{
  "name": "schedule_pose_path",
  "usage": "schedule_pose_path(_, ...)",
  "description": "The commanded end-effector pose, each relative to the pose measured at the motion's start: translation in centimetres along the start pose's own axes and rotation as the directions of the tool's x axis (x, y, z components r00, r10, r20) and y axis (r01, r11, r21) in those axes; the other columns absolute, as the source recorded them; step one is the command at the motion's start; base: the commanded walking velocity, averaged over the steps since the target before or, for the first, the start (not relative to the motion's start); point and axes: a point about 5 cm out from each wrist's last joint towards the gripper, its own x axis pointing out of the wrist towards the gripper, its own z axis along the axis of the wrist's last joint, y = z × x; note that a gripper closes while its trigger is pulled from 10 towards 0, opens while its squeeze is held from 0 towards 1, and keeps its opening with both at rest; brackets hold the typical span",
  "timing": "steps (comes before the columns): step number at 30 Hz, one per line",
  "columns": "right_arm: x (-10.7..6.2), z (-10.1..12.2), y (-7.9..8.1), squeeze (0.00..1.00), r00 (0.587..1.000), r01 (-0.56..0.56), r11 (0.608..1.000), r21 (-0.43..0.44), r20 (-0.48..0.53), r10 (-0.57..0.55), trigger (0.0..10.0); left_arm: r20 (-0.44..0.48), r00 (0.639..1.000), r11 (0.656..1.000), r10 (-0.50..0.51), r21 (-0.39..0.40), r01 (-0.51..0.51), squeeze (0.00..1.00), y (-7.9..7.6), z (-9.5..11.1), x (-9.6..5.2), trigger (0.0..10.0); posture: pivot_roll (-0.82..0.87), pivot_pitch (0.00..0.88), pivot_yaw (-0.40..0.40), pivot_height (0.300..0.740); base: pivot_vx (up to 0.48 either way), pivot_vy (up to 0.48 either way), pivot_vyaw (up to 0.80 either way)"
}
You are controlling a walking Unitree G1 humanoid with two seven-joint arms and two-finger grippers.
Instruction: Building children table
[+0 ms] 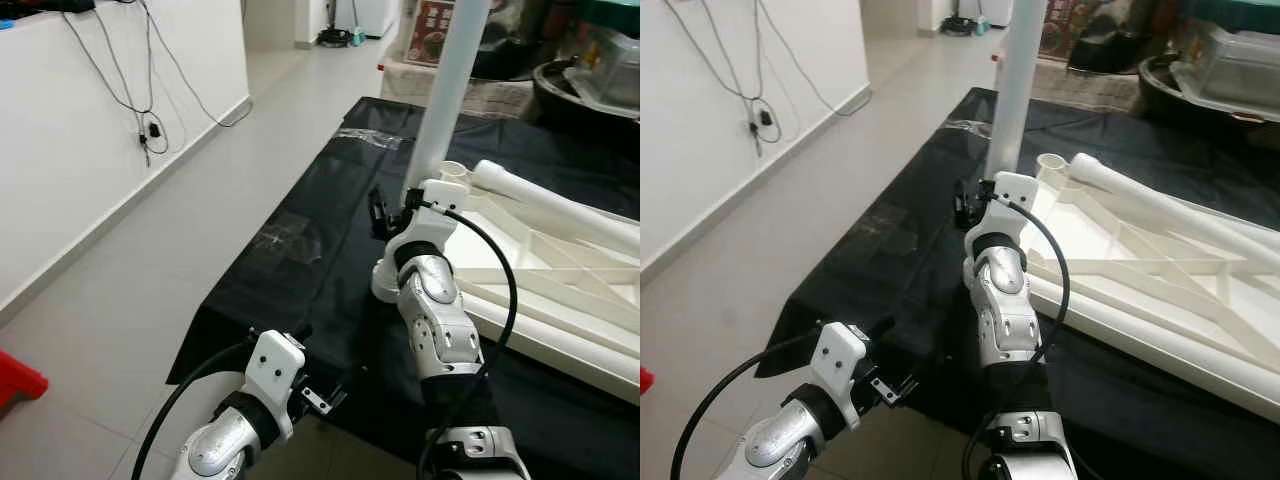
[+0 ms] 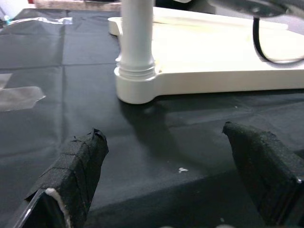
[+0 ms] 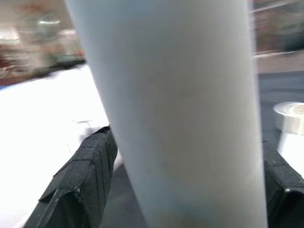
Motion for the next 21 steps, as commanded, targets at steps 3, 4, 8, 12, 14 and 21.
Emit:
schedule_pose_path(3, -0.1, -0.3, 1.8, 0.00, 0.842, -0.513, 0.855, 0.080, -0.146, 0.519, 10.0, -0.013, 1.000, 1.000, -0.003, -0.008, 0.003, 0.00, 0.0, -0.4, -0.1, 10.0, 0.10, 0.123, -0.045, 0.740, 0.000, 0.000, 0.00)
schedule_pose_path(4, -0.1, -0.3, 1.8, 0.00, 0.842, -0.513, 0.855, 0.080, -0.146, 0.519, 10.0, -0.013, 1.000, 1.000, -0.003, -0.008, 0.003, 0.00, 0.0, -0.4, -0.1, 10.0, 0.10, 0.123, -0.045, 0.740, 0.000, 0.000, 0.00)
schedule_pose_path(8, -1.0, -0.8, 2.6, 0.00, 0.599, -0.762, 0.635, 0.130, -0.234, 0.766, 10.0, -0.012, 1.000, 1.000, -0.003, -0.007, 0.003, 0.00, 0.0, -0.4, 0.0, 10.0, 0.11, 0.125, -0.047, 0.740, 0.000, 0.000, 0.00)
schedule_pose_path(12, -1.2, -1.1, 3.6, 0.00, 0.424, -0.860, 0.472, 0.192, -0.244, 0.872, 10.0, -0.010, 1.000, 1.000, -0.002, -0.007, 0.002, 0.00, -0.1, -0.3, -0.1, 10.0, 0.12, 0.129, -0.051, 0.740, 0.000, 0.000, 0.00)
schedule_pose_path(14, -0.9, -1.1, 4.1, 0.00, 0.382, -0.879, 0.429, 0.207, -0.233, 0.894, 10.0, -0.009, 1.000, 1.000, -0.002, -0.007, 0.002, 0.00, -0.1, -0.2, -0.1, 10.0, 0.12, 0.132, -0.048, 0.740, 0.000, 0.000, 0.00)
schedule_pose_path(21, -0.3, -1.0, 5.4, 0.00, 0.255, -0.925, 0.302, 0.230, -0.212, 0.943, 0.0, -0.010, 1.000, 1.000, 0.000, -0.012, 0.000, 0.00, -0.2, -0.2, -0.3, 10.0, 0.13, 0.135, -0.050, 0.740, 0.000, 0.000, 0.00)
